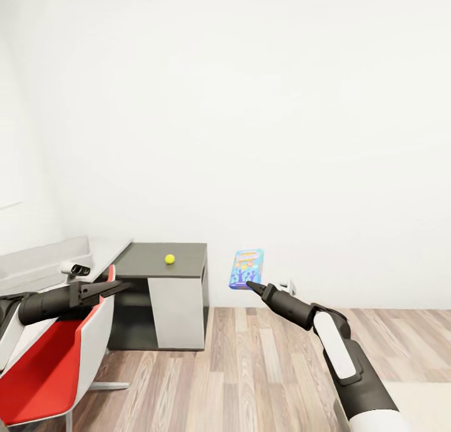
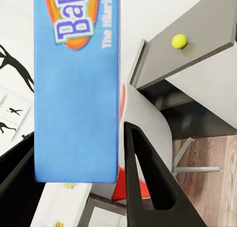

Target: Put all the toys in the child's room - the three board games (two on the bed and one on the table), the two jigsaw puzzles on the table, and the tennis ball on the table - inside the toy box on the table in the child's room.

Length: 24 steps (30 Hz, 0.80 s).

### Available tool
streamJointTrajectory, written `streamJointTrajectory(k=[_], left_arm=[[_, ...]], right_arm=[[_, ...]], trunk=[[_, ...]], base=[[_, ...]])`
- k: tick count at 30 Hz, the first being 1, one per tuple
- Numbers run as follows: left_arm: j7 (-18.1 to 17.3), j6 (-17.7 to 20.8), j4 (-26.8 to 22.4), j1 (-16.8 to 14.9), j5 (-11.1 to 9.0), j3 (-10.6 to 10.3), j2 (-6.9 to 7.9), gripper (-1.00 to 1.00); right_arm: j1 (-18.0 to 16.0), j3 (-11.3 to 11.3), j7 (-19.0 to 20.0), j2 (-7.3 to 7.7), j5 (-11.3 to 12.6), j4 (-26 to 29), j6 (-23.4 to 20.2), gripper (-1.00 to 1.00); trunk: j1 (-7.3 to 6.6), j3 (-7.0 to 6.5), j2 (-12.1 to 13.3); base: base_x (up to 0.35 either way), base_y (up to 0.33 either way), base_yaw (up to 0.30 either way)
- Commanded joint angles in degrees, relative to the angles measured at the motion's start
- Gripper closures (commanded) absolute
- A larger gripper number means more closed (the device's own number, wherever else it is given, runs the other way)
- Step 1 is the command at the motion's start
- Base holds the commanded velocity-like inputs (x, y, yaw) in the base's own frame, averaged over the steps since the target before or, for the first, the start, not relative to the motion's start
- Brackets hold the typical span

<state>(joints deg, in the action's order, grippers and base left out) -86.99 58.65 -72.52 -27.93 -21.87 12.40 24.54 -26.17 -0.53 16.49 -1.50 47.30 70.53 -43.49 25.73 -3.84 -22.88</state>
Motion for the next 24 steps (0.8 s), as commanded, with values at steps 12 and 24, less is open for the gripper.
streamJointTrajectory(k=[12,24], left_arm=[[-0.2,0.7,0.0,0.0,0.0,0.0,0.15,-1.00],[-0.2,0.7,0.0,0.0,0.0,0.0,0.16,-1.00]], right_arm=[[0.0,-0.1,0.0,-0.09,0.1,-0.1,-0.2,1.00],[0.0,-0.1,0.0,-0.07,0.1,-0.1,-0.1,1.00]], trunk=[[0.05,0.08,0.0],[0.05,0.08,0.0]], base=[[0.329,0.061,0.167],[0.329,0.080,0.292]])
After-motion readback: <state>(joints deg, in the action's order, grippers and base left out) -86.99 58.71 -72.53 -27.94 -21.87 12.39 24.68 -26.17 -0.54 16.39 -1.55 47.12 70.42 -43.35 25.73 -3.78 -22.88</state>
